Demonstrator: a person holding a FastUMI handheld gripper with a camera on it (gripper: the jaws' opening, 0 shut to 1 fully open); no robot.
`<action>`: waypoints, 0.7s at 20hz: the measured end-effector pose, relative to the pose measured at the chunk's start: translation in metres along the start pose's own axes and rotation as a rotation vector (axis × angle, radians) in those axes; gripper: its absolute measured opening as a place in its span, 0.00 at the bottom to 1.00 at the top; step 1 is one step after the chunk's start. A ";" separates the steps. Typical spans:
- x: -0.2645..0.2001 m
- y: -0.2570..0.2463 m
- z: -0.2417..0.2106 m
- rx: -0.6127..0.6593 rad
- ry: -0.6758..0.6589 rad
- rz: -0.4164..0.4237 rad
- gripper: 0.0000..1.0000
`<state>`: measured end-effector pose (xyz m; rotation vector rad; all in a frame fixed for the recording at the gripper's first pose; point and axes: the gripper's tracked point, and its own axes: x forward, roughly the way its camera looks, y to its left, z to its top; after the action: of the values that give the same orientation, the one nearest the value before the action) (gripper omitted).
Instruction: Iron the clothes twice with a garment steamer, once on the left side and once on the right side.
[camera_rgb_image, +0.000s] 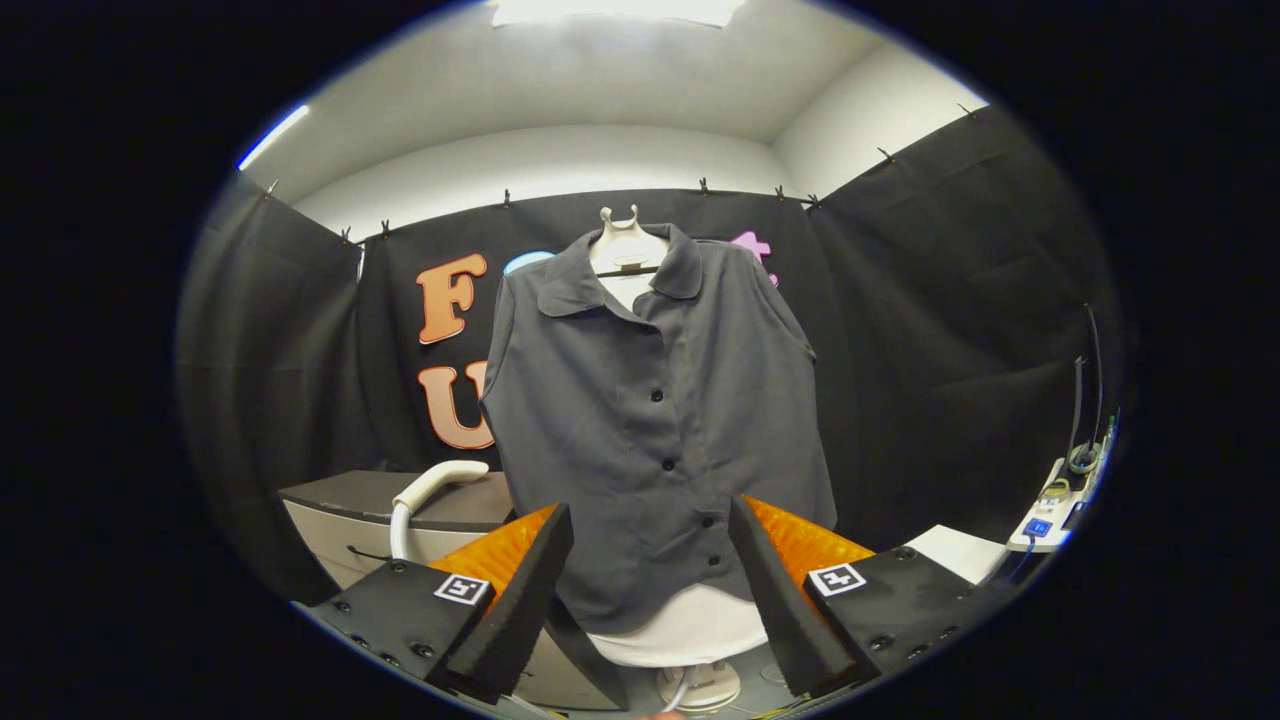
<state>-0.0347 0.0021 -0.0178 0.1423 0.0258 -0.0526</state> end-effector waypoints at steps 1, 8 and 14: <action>-0.001 -0.001 0.001 0.000 -0.001 -0.007 1.00; 0.013 0.013 0.016 -0.046 -0.029 -0.018 1.00; 0.060 0.079 0.097 -0.013 -0.114 0.085 0.99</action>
<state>0.0321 0.0635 0.0879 0.1271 -0.0935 0.0241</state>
